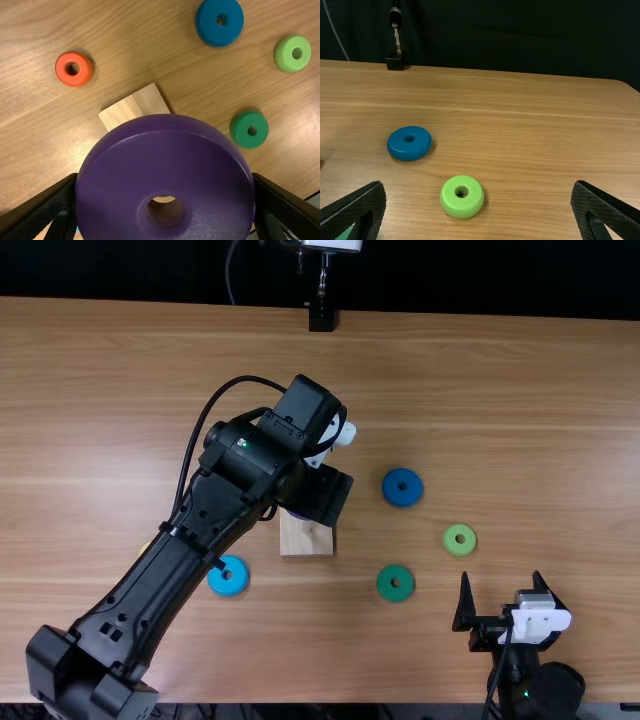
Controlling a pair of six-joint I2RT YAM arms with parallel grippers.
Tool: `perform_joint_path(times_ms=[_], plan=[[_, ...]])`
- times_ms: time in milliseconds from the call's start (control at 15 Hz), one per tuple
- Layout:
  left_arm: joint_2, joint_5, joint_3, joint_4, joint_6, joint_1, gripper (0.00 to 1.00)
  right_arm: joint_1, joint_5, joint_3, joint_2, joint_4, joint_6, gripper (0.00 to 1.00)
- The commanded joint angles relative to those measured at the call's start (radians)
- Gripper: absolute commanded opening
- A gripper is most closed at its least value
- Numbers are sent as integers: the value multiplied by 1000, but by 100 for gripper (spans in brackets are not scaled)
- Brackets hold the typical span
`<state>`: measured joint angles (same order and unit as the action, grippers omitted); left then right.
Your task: Build the Hanoi tower: stack the rings onto the peg from bottom to top in this color order: purple, dark blue, light blue, dark green, light green, yellow, orange.
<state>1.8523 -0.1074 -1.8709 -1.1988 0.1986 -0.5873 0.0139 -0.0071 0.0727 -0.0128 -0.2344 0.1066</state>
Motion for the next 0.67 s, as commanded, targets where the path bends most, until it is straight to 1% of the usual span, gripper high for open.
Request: perform_joint_path(times_ms=[0,67,133,200,267,400,467,533,600], plan=[[10,2,4,2,2,11,0,11,11,-57,13,-72,2,100],[10,-7,24,2,6,11,0,11,11,-57,13,-72,2,100],[10,-18,42,4,6,11,10,11,11,-57,13,-72,2,100],[8,-20,53,4,6,11,30,11,11,-57,13,-72,2,100],[8,-21,58,2,6,11,46,11,11,-57,13,-72,2,100],[8,-27,58,4,2,9,68,11,11,-57,13,-70,2,100],[8,-27,58,4,2,9,88,11,11,-57,13,-70,2,100],[8,-27,58,2,2,9,100,11,11,-57,13,-70,2,100],[7,-27,58,0,4,11,100,11,11,-57,13,-72,2,100]])
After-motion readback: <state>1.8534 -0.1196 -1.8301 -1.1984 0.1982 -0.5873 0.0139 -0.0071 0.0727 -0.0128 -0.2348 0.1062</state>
